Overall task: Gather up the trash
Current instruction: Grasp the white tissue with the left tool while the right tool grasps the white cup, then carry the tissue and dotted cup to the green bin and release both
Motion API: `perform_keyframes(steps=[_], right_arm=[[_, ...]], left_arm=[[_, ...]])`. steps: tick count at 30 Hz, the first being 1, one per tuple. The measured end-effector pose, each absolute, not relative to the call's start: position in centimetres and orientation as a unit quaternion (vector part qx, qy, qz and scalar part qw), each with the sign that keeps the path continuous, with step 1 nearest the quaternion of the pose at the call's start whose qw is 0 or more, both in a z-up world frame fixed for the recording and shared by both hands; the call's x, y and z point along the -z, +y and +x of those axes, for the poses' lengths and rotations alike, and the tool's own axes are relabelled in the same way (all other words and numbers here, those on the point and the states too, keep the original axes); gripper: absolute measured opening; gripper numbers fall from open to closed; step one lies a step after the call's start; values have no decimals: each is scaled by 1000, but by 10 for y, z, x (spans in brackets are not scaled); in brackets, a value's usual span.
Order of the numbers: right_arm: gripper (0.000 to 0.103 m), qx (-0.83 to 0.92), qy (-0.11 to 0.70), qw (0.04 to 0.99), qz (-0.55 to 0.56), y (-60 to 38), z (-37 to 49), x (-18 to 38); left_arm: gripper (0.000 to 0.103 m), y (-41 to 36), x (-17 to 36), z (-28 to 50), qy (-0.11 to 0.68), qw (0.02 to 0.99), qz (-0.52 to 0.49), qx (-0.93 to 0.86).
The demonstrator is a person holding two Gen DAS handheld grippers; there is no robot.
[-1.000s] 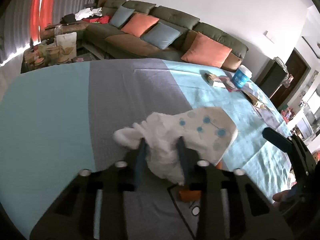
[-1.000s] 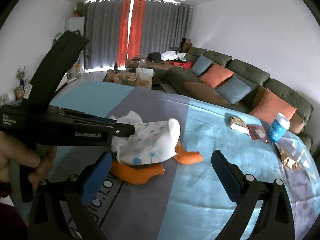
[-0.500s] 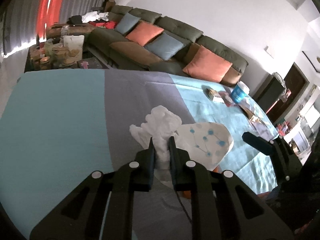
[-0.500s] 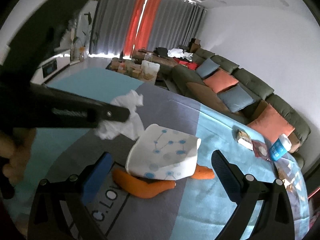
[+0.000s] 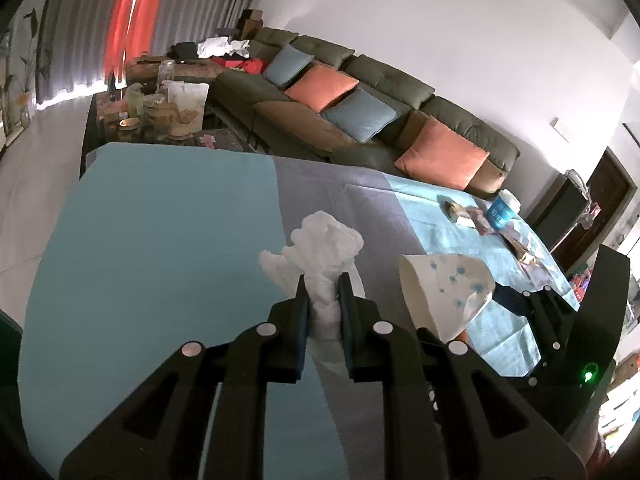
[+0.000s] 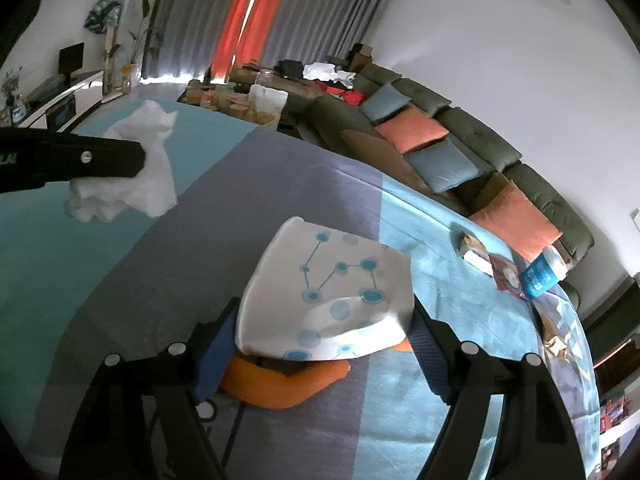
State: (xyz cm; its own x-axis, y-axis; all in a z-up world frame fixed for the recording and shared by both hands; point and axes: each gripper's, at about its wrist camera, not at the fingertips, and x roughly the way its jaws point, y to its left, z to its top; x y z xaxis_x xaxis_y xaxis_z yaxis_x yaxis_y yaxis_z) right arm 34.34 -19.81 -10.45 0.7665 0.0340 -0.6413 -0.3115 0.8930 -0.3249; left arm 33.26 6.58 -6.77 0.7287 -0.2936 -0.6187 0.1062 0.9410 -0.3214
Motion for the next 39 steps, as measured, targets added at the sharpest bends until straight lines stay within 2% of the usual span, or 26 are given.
perform_keyframes(steps=[12,26,39], right_arm=[[76,-128,252,939,-194,-189,314,57],[76,-249,180,940,-152,-142,267,-1],[76,-372,177,902,-134,-73,244,-16]], left_arm=[[16,78,39,288,309,941,-107,84],[16,153,0,184,260,960,-100,-32],[18,232,-11,94,241,954,-107,-143]])
